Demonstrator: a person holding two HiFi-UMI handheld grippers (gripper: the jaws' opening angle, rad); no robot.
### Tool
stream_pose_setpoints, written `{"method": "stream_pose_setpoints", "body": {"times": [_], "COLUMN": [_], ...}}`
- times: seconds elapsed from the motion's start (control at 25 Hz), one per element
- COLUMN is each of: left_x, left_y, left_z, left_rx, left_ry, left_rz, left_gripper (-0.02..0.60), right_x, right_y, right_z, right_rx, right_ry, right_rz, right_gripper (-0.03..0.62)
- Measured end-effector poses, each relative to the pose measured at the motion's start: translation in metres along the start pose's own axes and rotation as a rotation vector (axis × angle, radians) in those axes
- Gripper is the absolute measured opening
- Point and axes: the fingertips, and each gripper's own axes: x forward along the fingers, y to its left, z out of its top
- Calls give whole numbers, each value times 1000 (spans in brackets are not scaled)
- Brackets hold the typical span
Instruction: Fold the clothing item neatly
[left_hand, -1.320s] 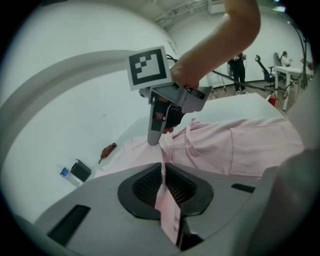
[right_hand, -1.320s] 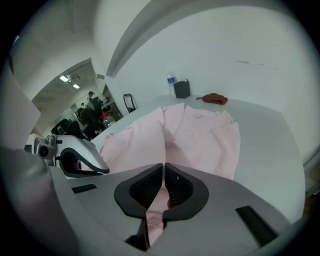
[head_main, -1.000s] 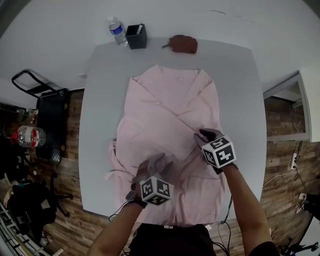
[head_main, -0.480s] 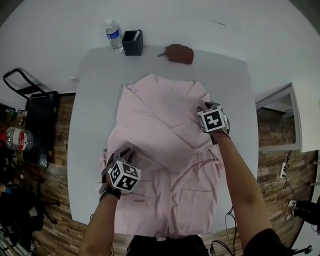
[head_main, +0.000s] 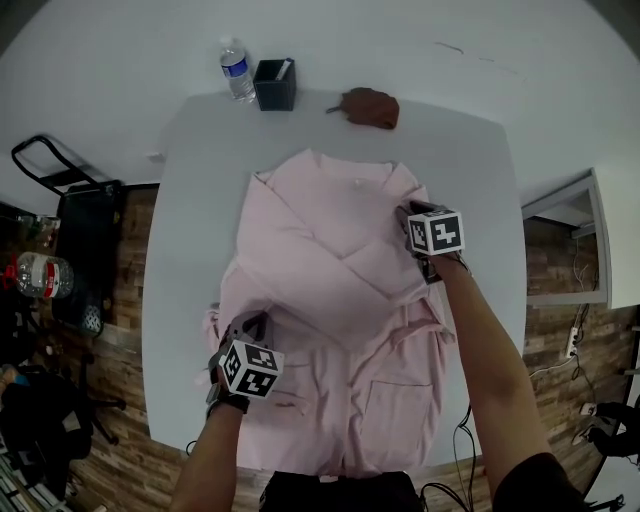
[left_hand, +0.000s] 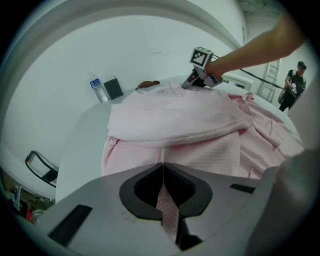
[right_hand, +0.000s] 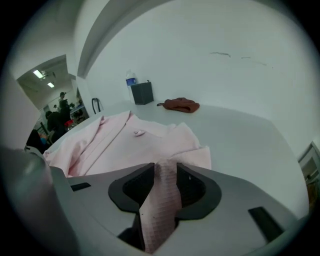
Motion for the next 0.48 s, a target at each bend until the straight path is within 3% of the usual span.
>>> {"method": "stream_pose_setpoints", "body": {"times": [0.12,0.2,0.28,0.48], "left_x": [-7,-22,-44,-101], "left_y": [1,1,2,-12], "left_z": [7,15,20,28], "left_rx": [-26,-52,-61,-93], "left_ry": [-21,-66,-129,-310], "left_rz": [-18,-35,-45,-73], "left_gripper": [14,26,75,75], "right_x": [-11,-41,-83,-173], "right_y": [4,17,40,109], "right_z": [3,14,16,-21], "right_rx": [-29,-33,-60,-15], "right_ry": [-14,-88,-170,-298], "right_rz": [9,41,103,309], "right_gripper": [132,132,132,130]}}
